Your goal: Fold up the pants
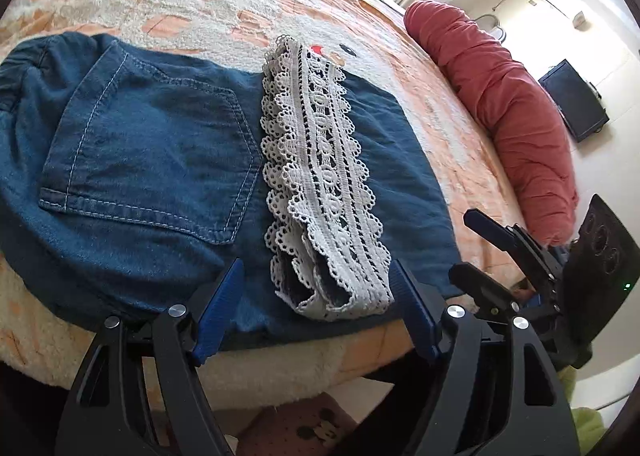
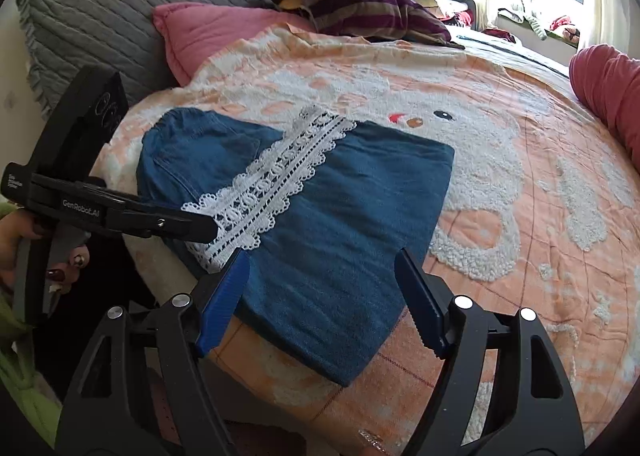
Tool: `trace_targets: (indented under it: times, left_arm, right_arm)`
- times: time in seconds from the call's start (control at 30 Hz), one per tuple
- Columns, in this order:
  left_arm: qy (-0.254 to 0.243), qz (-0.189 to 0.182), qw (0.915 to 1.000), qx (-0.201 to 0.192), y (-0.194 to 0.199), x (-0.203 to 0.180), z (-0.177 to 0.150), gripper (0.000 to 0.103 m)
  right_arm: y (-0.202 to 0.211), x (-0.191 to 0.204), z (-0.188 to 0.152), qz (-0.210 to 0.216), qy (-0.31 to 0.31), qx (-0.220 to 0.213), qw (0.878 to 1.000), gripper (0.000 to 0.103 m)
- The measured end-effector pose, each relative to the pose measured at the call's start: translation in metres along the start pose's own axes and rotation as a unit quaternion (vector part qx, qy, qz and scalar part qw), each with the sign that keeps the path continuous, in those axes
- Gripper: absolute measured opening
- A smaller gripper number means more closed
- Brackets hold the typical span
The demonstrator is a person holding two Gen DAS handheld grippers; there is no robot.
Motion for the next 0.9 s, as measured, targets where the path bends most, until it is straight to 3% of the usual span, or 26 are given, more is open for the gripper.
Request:
trace_targets:
  times: [0.03,0.07,0.2,0.33,0.57,0.9]
  left_arm:
    - [-0.003,0.006,1.0000,-0.001,0.000,0.001,0.000,0.028]
    - [0.002,-0.002,1.0000,-0.001,-0.001,0.001,0.000,0.017]
    - [-0.022,-0.004,0.9997,-0.003,0.006,-0.006,-0.005,0.013]
    - [-0.060,0.024,0.9979,-0.006,0.020,-0.009,-0.009,0.013]
    - [-0.068,0.032,0.9971,0.005,0.011,-0.005,-0.013,0.020]
    - [-0.080,0.043,0.9958,0.003,0.014,-0.007,-0.014,0.023]
  right_arm:
    - [-0.002,0.000,-0.001,-0.003,0.002,0.002,1.000,0.068]
    - [-0.003,0.001,-0.002,-0.005,0.004,0.004,1.000,0.068]
    - [-0.005,0.003,-0.004,-0.010,0.009,0.007,1.000,0.065]
    - [0.003,0.018,-0.002,0.015,0.015,-0.004,1.000,0.062]
    - [-0.026,0.004,-0.024,-0.044,0.016,0.057,0.997,0.057]
    - [-0.027,-0.001,-0.026,-0.033,-0.001,0.057,0.998,0.056]
Point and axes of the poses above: each gripper's, at about its wrist camera, not at the fingertips, and y roughly against the way its jaws point, x to its left, z to its top, the point moved 9 cm from there along -y, roughly the way its jaws point, and after that the axes turned 14 degrees about -y, right-handed, at the moved point
